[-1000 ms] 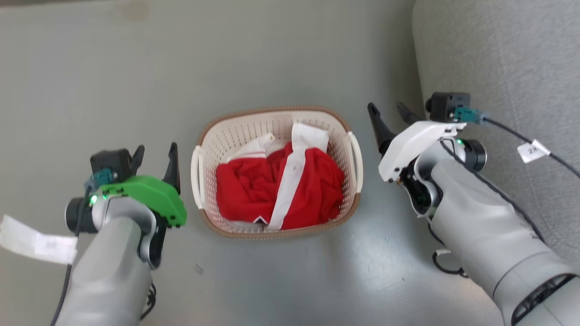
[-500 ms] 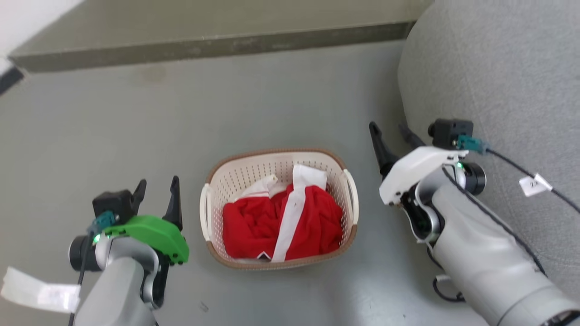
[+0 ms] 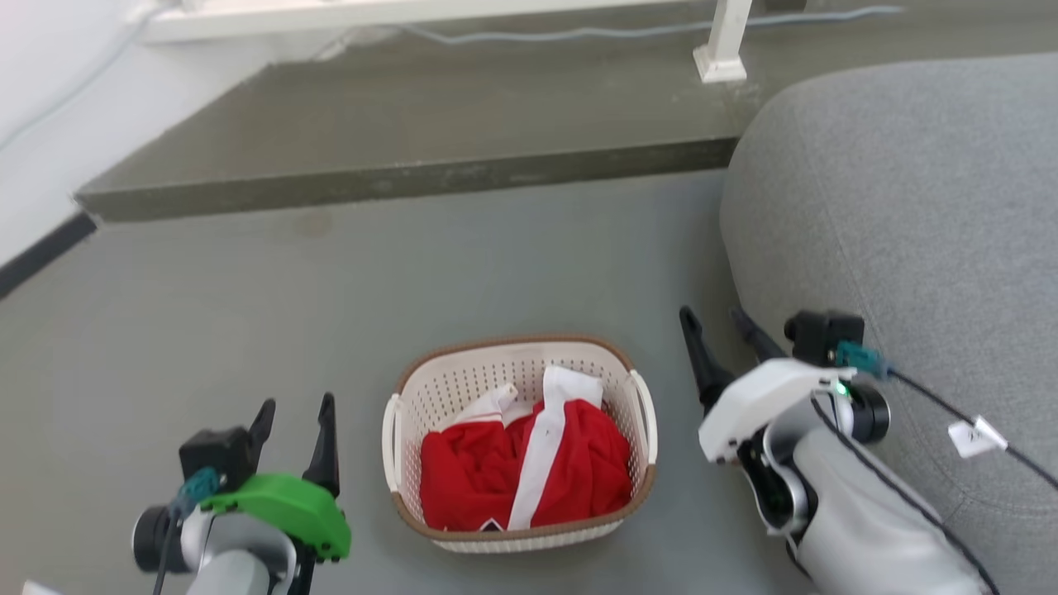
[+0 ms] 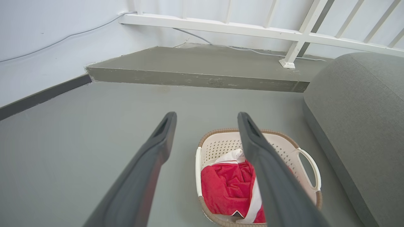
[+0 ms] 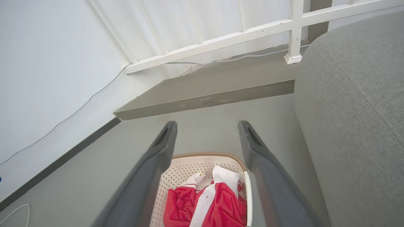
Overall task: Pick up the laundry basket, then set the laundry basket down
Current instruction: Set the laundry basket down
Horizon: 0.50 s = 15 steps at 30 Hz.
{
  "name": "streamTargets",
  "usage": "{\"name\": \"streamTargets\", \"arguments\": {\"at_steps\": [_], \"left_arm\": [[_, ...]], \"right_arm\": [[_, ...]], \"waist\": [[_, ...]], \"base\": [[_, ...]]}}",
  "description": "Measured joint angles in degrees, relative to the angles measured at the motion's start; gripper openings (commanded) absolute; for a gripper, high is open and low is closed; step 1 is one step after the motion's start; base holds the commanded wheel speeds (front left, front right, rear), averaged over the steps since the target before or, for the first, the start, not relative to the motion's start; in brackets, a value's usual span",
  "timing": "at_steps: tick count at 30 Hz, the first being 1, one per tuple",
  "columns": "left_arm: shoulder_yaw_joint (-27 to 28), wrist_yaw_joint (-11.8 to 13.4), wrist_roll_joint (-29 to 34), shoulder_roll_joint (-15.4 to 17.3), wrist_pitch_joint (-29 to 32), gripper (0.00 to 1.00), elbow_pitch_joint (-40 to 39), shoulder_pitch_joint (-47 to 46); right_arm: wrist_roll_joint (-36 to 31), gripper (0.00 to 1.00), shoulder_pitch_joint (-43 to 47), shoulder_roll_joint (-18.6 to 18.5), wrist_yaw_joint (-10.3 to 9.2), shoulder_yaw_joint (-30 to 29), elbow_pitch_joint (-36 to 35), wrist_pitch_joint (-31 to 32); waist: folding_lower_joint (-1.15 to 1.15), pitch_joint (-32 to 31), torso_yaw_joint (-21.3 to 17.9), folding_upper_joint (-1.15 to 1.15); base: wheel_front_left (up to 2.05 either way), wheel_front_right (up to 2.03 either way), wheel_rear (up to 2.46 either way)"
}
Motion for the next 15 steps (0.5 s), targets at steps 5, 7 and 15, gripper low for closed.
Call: {"name": "streamTargets", "arguments": {"at_steps": [5, 7, 15], "left_arm": [[1.71, 0.45, 0.29, -0.01, 0.00, 1.00, -2.75, 3.92], [1.83, 0.71, 0.60, -0.02, 0.00, 1.00, -4.35, 5.76], [2.85, 1.35, 1.48, -0.11, 0.00, 1.00, -8.26, 8.84]], "right_arm": [[-1.90, 1.00, 4.25, 0.14, -0.14, -1.27, -2.46, 0.00], [-2.61, 1.00, 6.50, 0.21, -0.64, -2.41, -4.17, 0.00], [-4.44, 1.00, 10.55, 0.32, -1.12, -4.05, -8.38, 0.00]], "waist": [[0.00, -2.42, 0.05, 0.00], [0.00, -3.55, 0.00, 0.00], [0.00, -4.66, -0.15, 0.00]], "base": [[0.00, 0.00, 0.00], [0.00, 0.00, 0.00], [0.00, 0.00, 0.00]]}}
